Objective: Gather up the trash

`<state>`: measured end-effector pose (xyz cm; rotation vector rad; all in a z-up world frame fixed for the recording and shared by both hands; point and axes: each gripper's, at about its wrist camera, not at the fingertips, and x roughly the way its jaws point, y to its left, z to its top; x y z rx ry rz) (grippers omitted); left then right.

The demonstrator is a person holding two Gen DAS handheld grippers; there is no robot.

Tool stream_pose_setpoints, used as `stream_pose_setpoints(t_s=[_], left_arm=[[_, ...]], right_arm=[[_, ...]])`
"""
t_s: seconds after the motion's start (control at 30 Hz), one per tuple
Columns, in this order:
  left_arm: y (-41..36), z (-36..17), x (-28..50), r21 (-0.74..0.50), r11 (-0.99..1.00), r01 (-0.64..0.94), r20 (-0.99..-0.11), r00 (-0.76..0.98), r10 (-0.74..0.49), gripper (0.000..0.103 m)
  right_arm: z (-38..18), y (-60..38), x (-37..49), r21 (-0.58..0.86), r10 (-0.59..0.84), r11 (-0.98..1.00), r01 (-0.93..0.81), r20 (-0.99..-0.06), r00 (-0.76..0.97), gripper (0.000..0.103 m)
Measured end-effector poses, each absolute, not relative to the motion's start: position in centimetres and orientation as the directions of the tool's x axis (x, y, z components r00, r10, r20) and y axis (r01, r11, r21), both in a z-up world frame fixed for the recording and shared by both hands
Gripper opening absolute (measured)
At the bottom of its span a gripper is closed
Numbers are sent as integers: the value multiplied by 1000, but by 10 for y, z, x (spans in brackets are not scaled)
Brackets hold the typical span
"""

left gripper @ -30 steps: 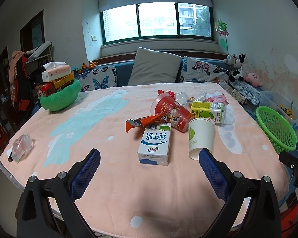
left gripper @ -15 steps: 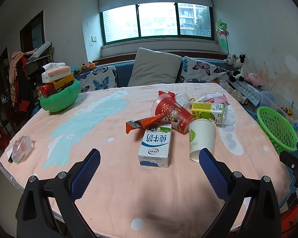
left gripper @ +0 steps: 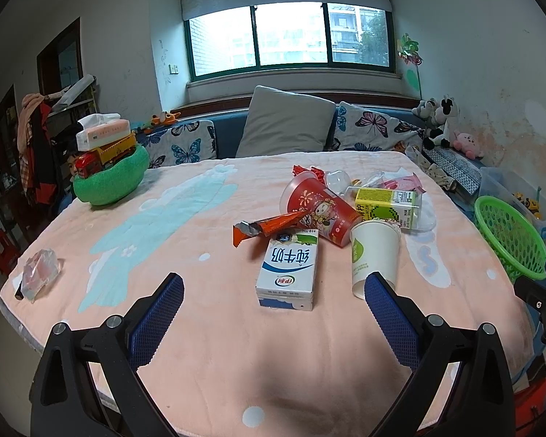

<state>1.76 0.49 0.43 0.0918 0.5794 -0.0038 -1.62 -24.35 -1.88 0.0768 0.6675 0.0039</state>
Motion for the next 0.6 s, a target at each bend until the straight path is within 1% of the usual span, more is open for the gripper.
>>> stream_pose_setpoints(t_s=[0.6], left_arm=[[19,2,40,102,995,-2,-551,832,58,96]], right_arm=[[-19,-242,16,90,56,996,3,-639,767,99]])
